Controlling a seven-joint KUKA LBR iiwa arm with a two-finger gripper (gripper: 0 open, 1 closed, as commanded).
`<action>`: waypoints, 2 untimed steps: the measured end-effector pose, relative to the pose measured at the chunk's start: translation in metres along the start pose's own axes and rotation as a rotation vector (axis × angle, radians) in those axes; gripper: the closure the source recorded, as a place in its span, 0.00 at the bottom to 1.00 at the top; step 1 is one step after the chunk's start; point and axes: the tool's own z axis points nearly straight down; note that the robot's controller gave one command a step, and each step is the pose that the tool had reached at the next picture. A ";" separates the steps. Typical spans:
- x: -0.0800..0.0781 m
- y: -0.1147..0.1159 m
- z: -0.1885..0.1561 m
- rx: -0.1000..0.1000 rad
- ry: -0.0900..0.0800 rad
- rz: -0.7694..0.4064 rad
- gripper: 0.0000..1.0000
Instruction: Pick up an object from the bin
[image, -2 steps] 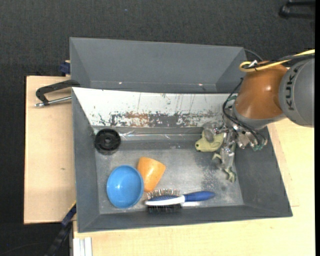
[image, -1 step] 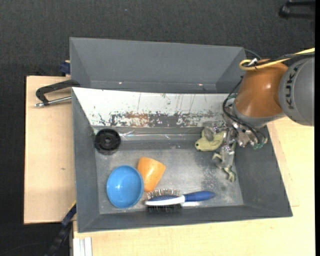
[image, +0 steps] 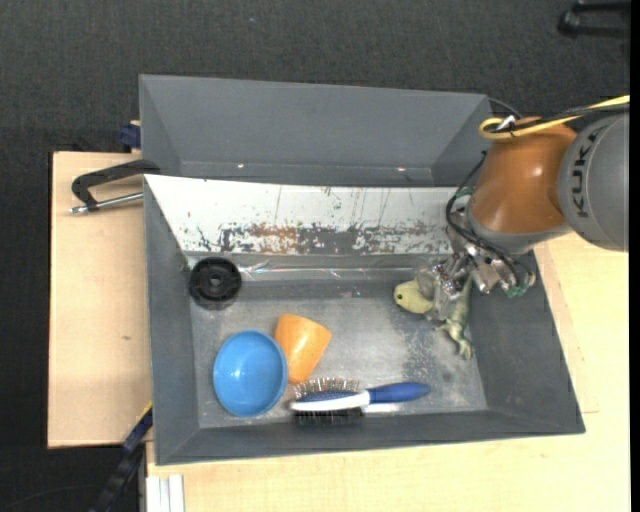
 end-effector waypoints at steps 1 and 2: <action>-0.003 -0.001 -0.034 0.000 0.001 0.000 1.00; -0.008 -0.002 -0.117 0.002 -0.004 0.001 1.00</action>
Offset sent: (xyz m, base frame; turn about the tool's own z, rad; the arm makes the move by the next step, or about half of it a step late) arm 0.0001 0.0001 0.0300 0.0000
